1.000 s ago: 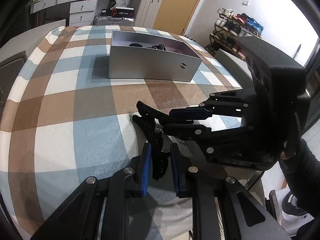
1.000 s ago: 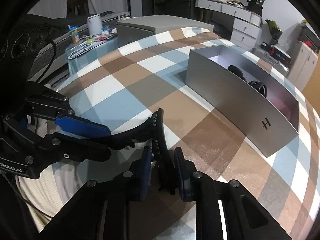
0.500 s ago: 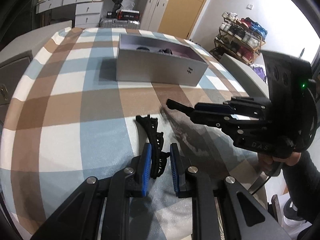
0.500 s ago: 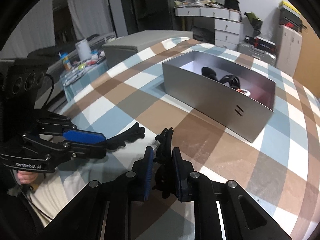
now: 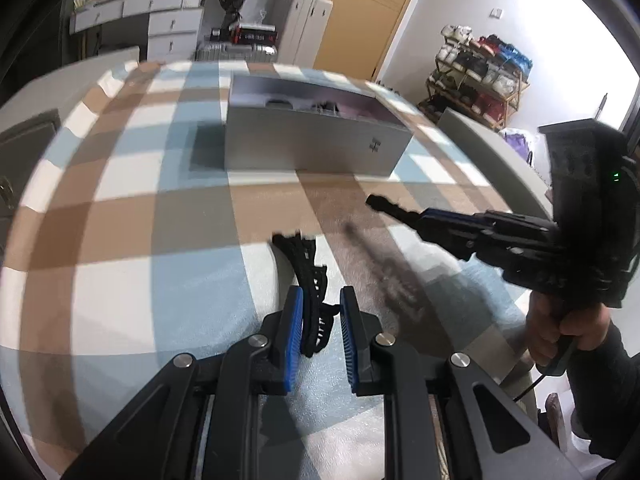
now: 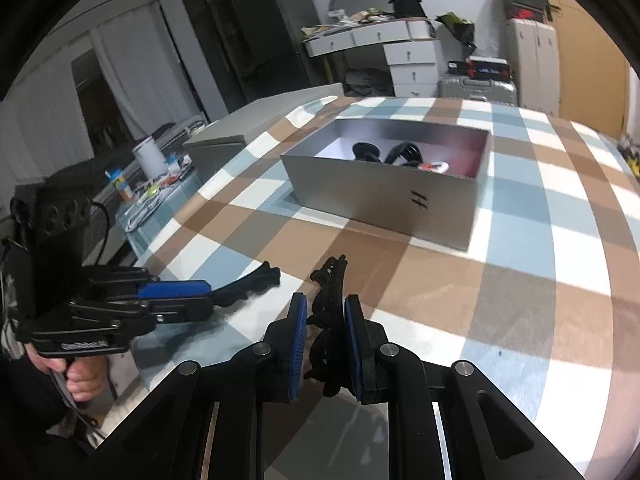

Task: Organize jewelry
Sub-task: 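Lift the black comb clip with the left tool and turn it upright, then lower the comb clip into the silver box and open the left tool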

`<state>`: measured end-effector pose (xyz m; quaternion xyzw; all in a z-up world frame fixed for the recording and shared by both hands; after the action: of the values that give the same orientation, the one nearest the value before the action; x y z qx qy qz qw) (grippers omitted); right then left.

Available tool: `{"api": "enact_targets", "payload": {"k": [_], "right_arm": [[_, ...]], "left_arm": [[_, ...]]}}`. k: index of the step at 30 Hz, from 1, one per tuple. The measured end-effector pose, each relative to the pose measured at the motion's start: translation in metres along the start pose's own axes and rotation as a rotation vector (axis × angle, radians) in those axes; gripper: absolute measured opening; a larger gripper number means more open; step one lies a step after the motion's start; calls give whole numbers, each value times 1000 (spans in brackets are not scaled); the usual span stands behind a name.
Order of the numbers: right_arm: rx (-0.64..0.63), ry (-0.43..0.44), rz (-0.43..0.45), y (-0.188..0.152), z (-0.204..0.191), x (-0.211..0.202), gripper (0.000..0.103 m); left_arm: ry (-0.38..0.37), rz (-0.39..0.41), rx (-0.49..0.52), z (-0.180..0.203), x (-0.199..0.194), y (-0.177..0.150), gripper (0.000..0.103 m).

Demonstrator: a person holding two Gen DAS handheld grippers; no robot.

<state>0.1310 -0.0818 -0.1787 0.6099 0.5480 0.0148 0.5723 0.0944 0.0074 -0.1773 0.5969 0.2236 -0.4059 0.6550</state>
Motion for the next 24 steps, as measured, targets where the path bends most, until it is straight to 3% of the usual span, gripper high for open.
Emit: {"api": "enact_targets", "payload": {"k": [5, 10, 12, 14, 15, 18, 21, 24], "right_arm": [[38, 11, 19, -3, 3, -2, 18], [28, 18, 34, -3, -2, -3, 18], [35, 16, 43, -2, -2, -3, 18], [44, 18, 48, -2, -1, -4, 18], [46, 17, 53, -1, 0, -5, 18], [46, 19, 64, 1, -1, -8, 18], [51, 16, 95, 8, -1, -16, 18], [75, 34, 152, 20, -1, -32, 18]], "left_arm": [[21, -41, -9, -3, 14, 1, 14], [57, -51, 44, 8, 20, 8, 32], [93, -46, 71, 10, 23, 10, 32], [135, -50, 93, 10, 25, 11, 26], [165, -53, 104, 8, 26, 11, 10], [156, -64, 83, 2, 26, 12, 10], [194, -16, 108, 0, 15, 18, 10], [162, 34, 91, 3, 2, 28, 10]]}}
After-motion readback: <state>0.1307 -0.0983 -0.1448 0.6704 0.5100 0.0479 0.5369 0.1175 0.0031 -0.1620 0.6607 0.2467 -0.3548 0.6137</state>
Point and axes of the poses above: each gripper's, at about its wrist camera, not at the fingertips, and x roughly the way its jaws point, z to its right, y to its top, the point moved 8 cm from there along x, roughly the way its jaws point, and after that the axes turned 7 degrees about y, right-handed, at the moved point
